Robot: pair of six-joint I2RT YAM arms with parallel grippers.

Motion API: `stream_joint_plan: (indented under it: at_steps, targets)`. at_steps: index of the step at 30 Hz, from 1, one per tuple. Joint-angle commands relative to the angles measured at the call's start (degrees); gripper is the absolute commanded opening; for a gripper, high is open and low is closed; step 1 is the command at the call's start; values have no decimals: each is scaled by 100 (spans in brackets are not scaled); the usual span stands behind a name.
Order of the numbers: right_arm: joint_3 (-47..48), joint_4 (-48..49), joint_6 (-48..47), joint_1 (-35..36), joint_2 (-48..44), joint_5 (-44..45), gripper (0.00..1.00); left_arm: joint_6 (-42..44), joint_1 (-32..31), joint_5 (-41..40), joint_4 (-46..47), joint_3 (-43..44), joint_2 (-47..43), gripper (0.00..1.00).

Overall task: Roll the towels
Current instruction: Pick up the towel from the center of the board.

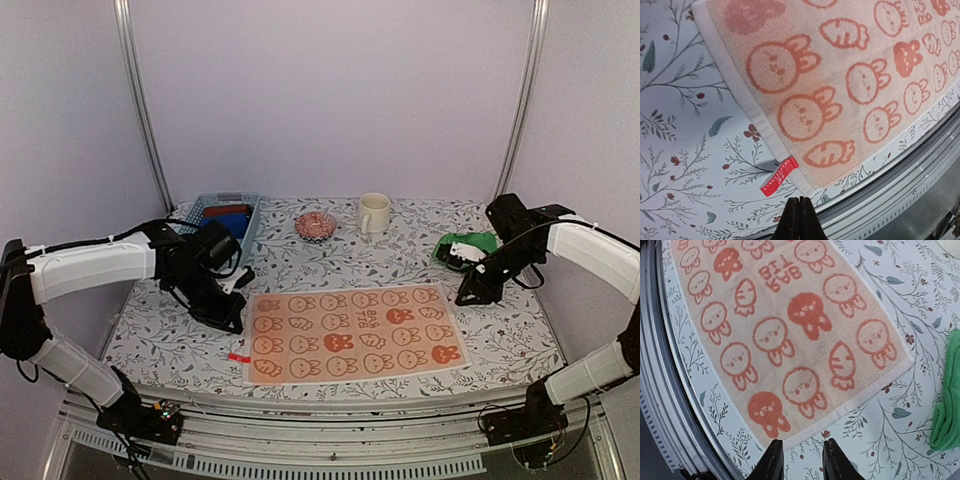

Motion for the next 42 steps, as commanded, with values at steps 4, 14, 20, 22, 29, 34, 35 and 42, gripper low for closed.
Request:
stream_joint_plan:
  at_steps: [4, 14, 20, 22, 29, 34, 35, 42]
  targets:
    - [828, 1221, 1284, -541, 1075, -125, 28, 205, 498, -894, 1150, 384, 402, 8]
    - [1566, 1458, 2043, -821, 2824, 221, 22, -82, 520, -839, 2667, 309, 798, 30]
    - [1836, 1435, 2145, -828, 3406, 218, 22, -130, 520, -624, 2951, 247, 900, 30]
    - [1893, 1422, 2146, -821, 3548, 155, 23, -91, 520, -611, 2952, 234, 925, 30]
    - [2078, 1385, 2181, -823, 3911, 89, 28, 4, 520, -463, 2914, 289, 891, 30]
    - [2094, 1412, 2165, -822, 4032, 135, 29, 18, 520, -378, 2909, 284, 871, 30]
    - [2108, 1412, 2159, -829, 4043, 126, 29, 14, 520, -380, 2914, 264, 850, 30]
    - [2105, 1417, 2093, -826, 4101, -40, 30, -17, 522, -432, 2944, 127, 765, 30]
